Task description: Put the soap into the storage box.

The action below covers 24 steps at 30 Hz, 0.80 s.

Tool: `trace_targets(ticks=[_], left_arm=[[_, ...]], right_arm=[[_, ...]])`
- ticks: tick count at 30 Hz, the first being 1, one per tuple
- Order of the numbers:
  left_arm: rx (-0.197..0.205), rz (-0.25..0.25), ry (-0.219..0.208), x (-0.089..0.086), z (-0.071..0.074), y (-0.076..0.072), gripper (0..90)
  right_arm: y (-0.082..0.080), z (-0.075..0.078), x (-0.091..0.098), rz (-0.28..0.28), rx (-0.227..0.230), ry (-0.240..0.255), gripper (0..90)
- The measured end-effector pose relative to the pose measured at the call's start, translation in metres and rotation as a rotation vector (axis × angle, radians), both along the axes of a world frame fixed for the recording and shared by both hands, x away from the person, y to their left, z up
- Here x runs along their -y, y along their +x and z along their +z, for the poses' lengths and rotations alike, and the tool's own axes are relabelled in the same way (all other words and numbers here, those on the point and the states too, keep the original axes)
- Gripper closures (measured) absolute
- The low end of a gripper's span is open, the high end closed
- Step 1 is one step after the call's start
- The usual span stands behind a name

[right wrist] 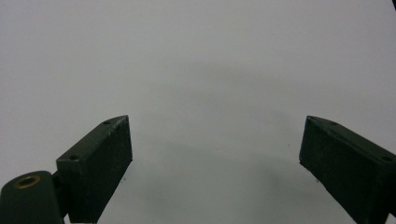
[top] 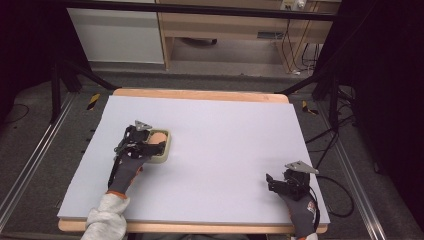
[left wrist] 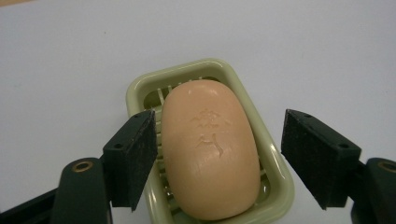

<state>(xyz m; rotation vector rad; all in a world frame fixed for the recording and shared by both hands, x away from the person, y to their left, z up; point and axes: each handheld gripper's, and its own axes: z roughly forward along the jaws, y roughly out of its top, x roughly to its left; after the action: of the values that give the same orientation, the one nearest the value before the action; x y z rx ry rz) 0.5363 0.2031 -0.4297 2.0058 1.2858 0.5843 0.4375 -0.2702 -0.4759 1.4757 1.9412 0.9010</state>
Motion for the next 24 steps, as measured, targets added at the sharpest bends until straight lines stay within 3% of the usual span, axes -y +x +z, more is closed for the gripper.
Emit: trace_targets(ticks=[7,16,24], left_arm=[[0.045,-0.007,0.011,-0.006,0.007,-0.018,27.2],[0.096,0.017,-0.014,-0.022,0.008,-0.037,27.5],[0.093,0.033,-0.023,-0.036,-0.003,-0.050,26.5]], right_arm=[[-0.001,0.001,0.001,-0.008,0.007,0.002,9.7],[-0.002,0.001,0.003,-0.020,0.007,0.008,9.5],[-0.002,0.002,0.007,-0.039,0.009,0.016,9.0]])
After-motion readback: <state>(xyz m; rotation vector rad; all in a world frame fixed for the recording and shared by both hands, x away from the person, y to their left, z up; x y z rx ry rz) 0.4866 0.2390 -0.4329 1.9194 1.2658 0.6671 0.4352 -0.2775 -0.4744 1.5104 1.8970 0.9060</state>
